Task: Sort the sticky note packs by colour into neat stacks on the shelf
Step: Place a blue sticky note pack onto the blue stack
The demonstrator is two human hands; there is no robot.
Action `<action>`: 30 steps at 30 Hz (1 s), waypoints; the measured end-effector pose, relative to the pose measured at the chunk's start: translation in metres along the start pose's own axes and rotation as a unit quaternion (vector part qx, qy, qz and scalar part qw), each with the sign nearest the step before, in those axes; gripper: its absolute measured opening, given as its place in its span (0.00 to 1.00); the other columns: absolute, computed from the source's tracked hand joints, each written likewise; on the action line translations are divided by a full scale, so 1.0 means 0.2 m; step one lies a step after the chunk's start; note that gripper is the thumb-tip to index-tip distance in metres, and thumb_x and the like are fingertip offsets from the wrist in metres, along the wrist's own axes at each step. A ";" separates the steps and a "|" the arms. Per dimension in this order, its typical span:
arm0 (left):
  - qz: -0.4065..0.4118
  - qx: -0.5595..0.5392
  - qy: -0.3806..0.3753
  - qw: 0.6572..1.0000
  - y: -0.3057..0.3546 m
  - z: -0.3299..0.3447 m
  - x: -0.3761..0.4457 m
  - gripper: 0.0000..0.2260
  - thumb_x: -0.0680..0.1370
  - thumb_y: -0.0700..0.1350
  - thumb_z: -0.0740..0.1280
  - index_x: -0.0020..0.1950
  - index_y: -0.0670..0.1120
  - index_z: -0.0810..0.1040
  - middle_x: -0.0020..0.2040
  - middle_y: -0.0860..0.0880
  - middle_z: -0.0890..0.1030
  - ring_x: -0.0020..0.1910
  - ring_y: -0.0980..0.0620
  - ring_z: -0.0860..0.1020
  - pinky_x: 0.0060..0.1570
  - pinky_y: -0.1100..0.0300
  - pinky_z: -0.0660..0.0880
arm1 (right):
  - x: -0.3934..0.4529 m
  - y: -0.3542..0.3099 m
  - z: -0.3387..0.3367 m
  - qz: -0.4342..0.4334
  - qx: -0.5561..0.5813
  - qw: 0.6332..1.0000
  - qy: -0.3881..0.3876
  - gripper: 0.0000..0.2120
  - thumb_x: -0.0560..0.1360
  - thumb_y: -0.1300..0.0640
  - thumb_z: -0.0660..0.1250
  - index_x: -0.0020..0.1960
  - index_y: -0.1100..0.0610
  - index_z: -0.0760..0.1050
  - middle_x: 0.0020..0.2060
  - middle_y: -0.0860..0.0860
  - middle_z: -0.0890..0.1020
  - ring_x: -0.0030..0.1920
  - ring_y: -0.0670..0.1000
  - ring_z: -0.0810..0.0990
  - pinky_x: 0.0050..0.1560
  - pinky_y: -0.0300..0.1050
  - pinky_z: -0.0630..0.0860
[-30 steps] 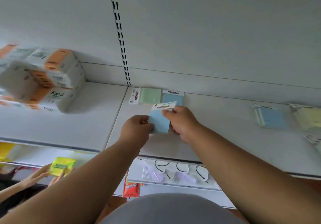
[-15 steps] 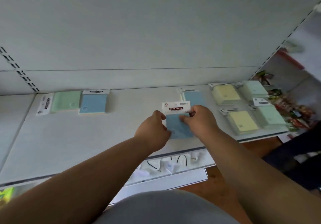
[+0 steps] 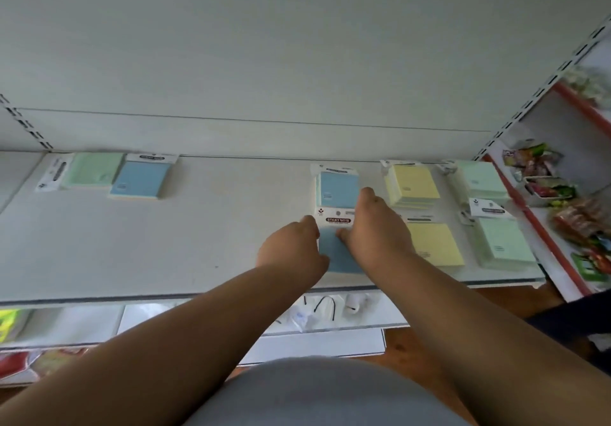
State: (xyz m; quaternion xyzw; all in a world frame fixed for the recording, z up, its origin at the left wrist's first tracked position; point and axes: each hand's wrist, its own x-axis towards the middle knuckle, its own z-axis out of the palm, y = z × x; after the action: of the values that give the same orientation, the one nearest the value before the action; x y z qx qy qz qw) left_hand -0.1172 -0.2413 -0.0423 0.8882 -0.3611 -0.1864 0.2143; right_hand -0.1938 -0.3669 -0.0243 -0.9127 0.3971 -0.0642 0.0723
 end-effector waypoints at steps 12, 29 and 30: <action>-0.090 -0.053 0.115 0.988 -0.72 -0.43 -0.03 0.08 0.72 0.54 0.66 0.50 0.56 0.73 0.38 0.58 0.78 0.40 0.54 0.77 0.38 0.60 0.70 | -0.01 -0.77 0.16 -0.121 0.159 0.979 -0.026 0.12 0.73 0.46 0.68 0.47 0.50 0.66 0.44 0.47 0.76 0.39 0.50 0.74 0.36 0.42 0.67; -0.199 -0.337 0.098 0.915 -1.31 -0.86 0.04 0.11 0.73 0.42 0.66 0.55 0.47 0.78 0.41 0.48 0.82 0.26 0.54 0.79 0.34 0.62 0.77 | 0.14 -1.59 0.31 0.241 0.526 0.796 -0.178 0.08 0.76 0.53 0.66 0.48 0.58 0.76 0.34 0.53 0.76 0.24 0.48 0.73 0.23 0.35 0.66; -0.221 -0.385 0.102 0.890 -1.30 -0.87 0.05 0.03 0.73 0.41 0.67 0.45 0.48 0.78 0.36 0.47 0.79 0.24 0.52 0.76 0.32 0.61 0.73 | 0.15 -1.59 0.31 0.269 0.537 0.781 -0.171 0.10 0.75 0.51 0.68 0.47 0.59 0.76 0.35 0.53 0.76 0.25 0.48 0.71 0.23 0.35 0.66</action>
State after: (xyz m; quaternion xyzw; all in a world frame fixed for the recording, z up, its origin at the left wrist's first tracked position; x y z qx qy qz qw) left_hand 0.1206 -0.0370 -0.0314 0.8071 -0.0317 -0.2618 0.5283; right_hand 0.0644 -0.1687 -0.0246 -0.5780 0.5088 -0.0881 0.6318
